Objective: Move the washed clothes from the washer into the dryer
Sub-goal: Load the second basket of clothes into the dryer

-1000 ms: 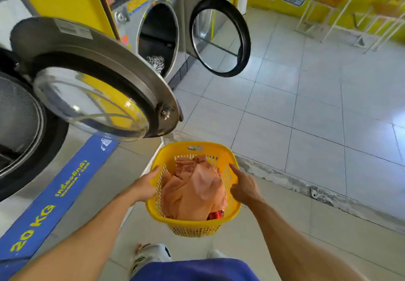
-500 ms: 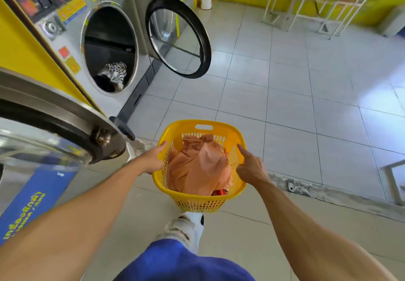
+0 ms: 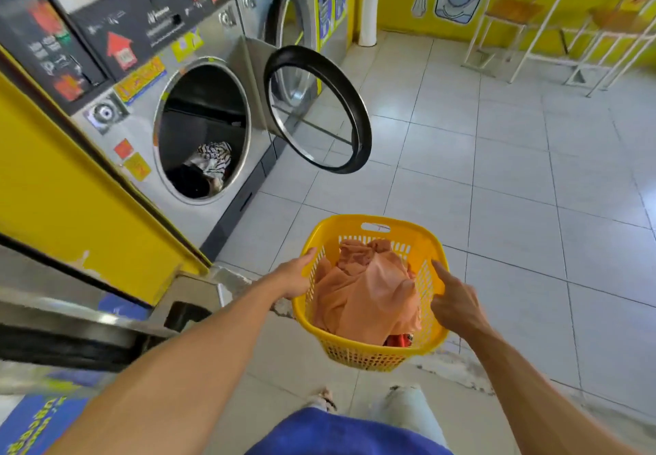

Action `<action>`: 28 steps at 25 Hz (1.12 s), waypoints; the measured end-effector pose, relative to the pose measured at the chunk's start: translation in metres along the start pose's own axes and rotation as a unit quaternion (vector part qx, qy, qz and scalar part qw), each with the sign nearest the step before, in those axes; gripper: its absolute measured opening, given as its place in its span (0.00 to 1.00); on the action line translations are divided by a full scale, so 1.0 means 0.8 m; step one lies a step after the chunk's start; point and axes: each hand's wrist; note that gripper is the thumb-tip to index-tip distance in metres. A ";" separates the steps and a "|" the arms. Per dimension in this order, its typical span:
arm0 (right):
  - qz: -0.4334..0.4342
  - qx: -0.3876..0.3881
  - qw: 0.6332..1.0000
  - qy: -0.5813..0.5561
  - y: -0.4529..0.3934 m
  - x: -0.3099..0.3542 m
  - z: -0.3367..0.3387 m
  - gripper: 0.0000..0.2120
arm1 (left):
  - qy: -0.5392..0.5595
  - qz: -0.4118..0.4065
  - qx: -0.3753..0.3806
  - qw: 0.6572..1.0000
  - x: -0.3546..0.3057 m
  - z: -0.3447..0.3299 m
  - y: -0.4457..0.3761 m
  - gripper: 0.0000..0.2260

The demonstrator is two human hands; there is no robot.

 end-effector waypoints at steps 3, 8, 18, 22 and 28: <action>0.011 0.012 1.000 0.013 -0.073 0.030 0.027 0.40 | -0.005 0.005 0.003 1.000 -0.015 0.044 -0.054 0.39; 0.064 0.030 0.997 0.024 -0.201 0.090 0.051 0.40 | 0.038 0.067 -0.017 0.997 -0.029 0.104 -0.134 0.39; 0.195 0.095 0.969 0.116 -0.394 0.237 0.057 0.38 | 0.124 0.174 -0.072 0.974 -0.006 0.178 -0.200 0.39; 0.243 0.148 0.950 0.127 -0.441 0.301 0.010 0.39 | 0.184 0.232 -0.081 0.952 0.043 0.184 -0.218 0.40; 0.280 0.198 0.924 0.168 -0.535 0.391 -0.075 0.39 | 0.248 0.297 -0.099 0.917 0.127 0.209 -0.292 0.39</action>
Point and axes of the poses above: each hand's wrist, its own y-axis away from the middle knuckle, its own z-axis out of the back of the hand, x = y × z, and after that the axes turned 12 degrees about -y, right-handed
